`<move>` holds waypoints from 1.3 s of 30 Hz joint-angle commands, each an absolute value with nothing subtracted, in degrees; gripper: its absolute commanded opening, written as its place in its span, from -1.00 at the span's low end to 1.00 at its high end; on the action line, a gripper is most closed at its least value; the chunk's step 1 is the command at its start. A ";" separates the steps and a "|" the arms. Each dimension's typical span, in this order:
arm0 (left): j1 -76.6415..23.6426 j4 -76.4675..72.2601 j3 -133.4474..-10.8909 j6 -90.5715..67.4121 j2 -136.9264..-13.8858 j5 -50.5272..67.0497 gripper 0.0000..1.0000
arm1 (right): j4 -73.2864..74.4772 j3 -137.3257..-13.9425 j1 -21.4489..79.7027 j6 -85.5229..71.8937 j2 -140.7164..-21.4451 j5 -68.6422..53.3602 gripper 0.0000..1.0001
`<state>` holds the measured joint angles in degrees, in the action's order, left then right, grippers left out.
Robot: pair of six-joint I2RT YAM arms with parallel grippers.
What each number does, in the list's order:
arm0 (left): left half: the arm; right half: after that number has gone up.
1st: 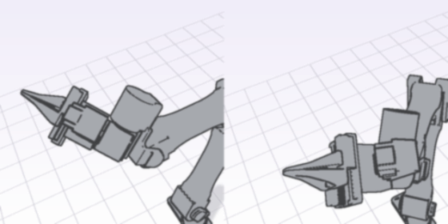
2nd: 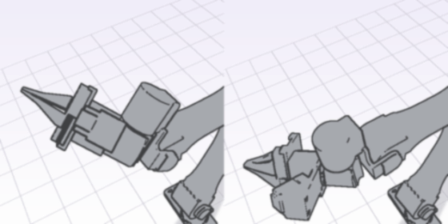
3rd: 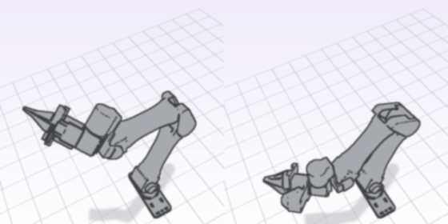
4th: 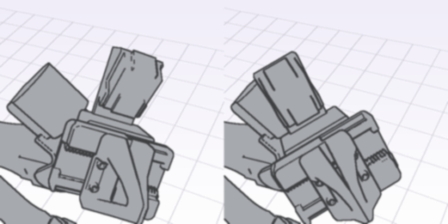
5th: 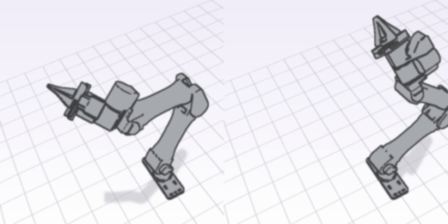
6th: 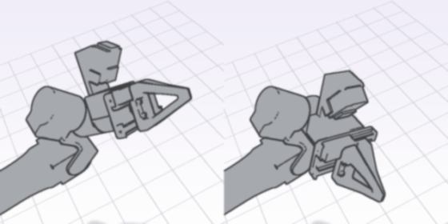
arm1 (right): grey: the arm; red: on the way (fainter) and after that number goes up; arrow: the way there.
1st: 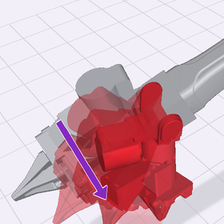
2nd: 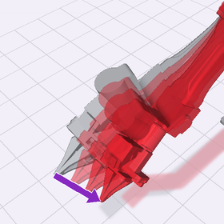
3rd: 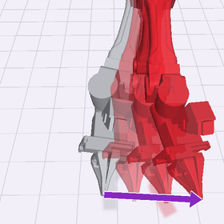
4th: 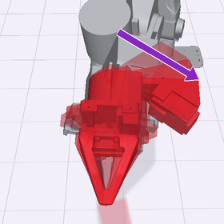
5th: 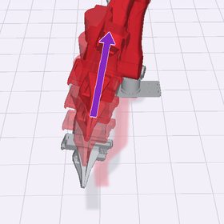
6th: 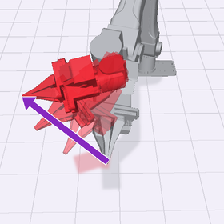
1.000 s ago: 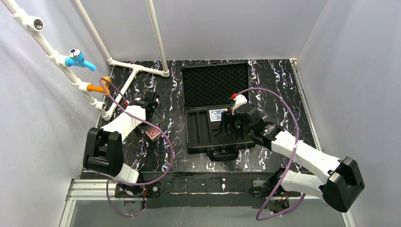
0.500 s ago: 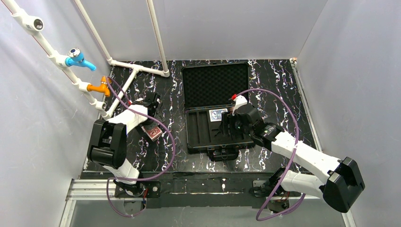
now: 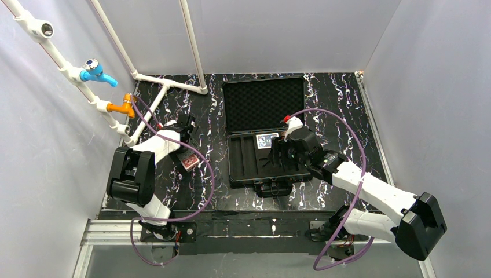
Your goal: Pack up texas hold em set
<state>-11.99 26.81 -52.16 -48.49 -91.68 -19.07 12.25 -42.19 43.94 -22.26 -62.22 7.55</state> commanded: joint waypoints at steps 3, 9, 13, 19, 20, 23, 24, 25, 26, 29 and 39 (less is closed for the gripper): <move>-11.43 26.85 -50.32 -42.81 -93.28 -17.54 -0.47 | 11.06 -43.39 44.02 -21.71 -62.08 8.43 0.44; -11.96 28.79 -51.50 -38.46 -90.44 -17.57 -0.91 | 11.43 -43.61 44.03 -22.04 -60.64 8.66 0.44; -12.38 29.64 -51.30 -36.22 -86.54 -18.35 -1.00 | 11.60 -43.42 43.99 -22.06 -60.07 8.64 0.45; -12.63 30.31 -51.95 -31.98 -82.15 -17.58 -1.00 | 11.68 -43.59 44.03 -22.15 -59.85 8.26 0.44; -12.68 30.35 -52.20 -30.86 -81.57 -17.50 -1.00 | 11.76 -43.66 44.03 -22.15 -59.68 8.26 0.44; -12.74 30.50 -52.78 -28.07 -79.71 -17.73 -1.00 | 11.95 -43.77 44.03 -22.30 -59.37 8.35 0.44; -12.74 30.43 -52.94 -27.77 -78.96 -17.58 -1.00 | 12.03 -43.77 44.03 -22.32 -59.34 8.35 0.44; -12.72 30.16 -53.10 -27.32 -78.24 -17.06 -1.00 | 12.04 -43.77 44.03 -22.32 -59.27 8.28 0.44; -12.74 29.70 -53.21 -27.06 -77.33 -16.50 -1.00 | 12.16 -43.89 44.03 -22.32 -59.26 8.26 0.44; -12.74 29.22 -54.20 -26.26 -74.88 -17.61 -1.00 | 12.51 -44.24 44.03 -22.37 -59.26 8.36 0.44; -12.81 27.16 -58.02 -15.52 -69.41 -16.72 -0.99 | 12.71 -44.63 44.03 -22.59 -56.91 10.87 0.44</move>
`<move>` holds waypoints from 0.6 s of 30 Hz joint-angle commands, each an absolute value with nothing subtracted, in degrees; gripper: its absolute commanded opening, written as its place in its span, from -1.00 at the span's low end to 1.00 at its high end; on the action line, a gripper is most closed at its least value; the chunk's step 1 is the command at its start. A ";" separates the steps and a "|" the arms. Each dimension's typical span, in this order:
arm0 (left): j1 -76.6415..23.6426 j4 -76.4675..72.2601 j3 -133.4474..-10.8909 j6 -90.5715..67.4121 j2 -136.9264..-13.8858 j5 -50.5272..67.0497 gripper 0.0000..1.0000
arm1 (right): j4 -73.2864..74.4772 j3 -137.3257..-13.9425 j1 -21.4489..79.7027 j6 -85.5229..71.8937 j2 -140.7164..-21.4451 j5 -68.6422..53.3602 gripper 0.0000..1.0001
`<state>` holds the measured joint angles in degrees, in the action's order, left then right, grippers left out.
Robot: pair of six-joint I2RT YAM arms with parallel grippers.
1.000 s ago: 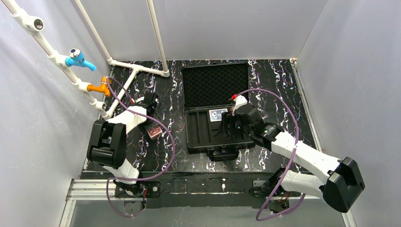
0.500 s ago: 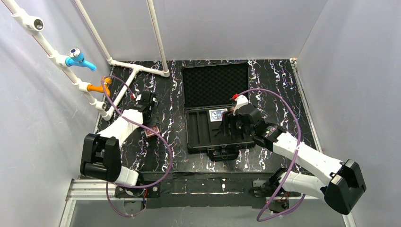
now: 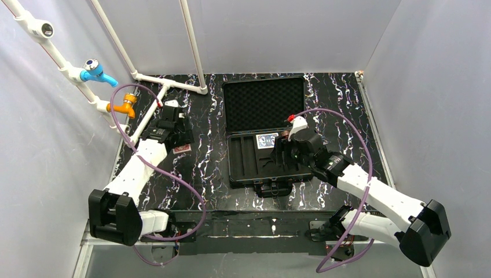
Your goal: Pack up texas hold em set
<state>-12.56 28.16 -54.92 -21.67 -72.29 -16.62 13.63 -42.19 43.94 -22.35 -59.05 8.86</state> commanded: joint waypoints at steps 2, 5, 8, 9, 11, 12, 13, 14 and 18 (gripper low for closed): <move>-12.83 26.97 -58.70 -12.31 -69.12 -14.34 -0.96 | 12.58 -44.85 44.03 -22.74 -56.78 10.90 0.44; -12.88 26.68 -59.00 -8.52 -68.50 -9.06 -0.93 | 12.86 -45.44 44.03 -22.92 -56.80 11.09 0.44; -12.92 25.86 -59.38 -3.54 -67.86 -0.86 -0.93 | 13.24 -46.15 44.01 -23.11 -56.18 12.14 0.45; -13.06 25.31 -59.65 -2.12 -67.74 3.05 -0.93 | 13.41 -46.41 44.03 -23.26 -55.88 12.61 0.46; -14.08 24.61 -60.77 1.41 -68.41 8.67 -0.92 | 13.70 -47.20 44.02 -23.44 -54.91 13.82 0.48; -14.89 24.80 -61.87 3.48 -69.22 10.36 -0.92 | 13.85 -47.55 44.03 -23.64 -54.45 14.42 0.49; -17.03 25.44 -63.67 6.75 -70.88 12.37 -0.92 | 14.22 -48.12 44.03 -23.97 -53.37 15.79 0.51; -20.21 26.17 -65.95 10.33 -72.39 14.88 -0.93 | 14.78 -48.42 44.03 -24.30 -51.94 17.80 0.53; -29.61 26.63 -70.21 17.89 -75.81 16.52 -0.92 | 16.77 -50.05 44.03 -24.62 -47.49 23.28 0.55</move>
<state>-22.90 26.15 -65.52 9.65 -74.04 12.01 15.88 -45.67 43.94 -23.88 -51.46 17.26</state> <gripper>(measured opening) 0.634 0.767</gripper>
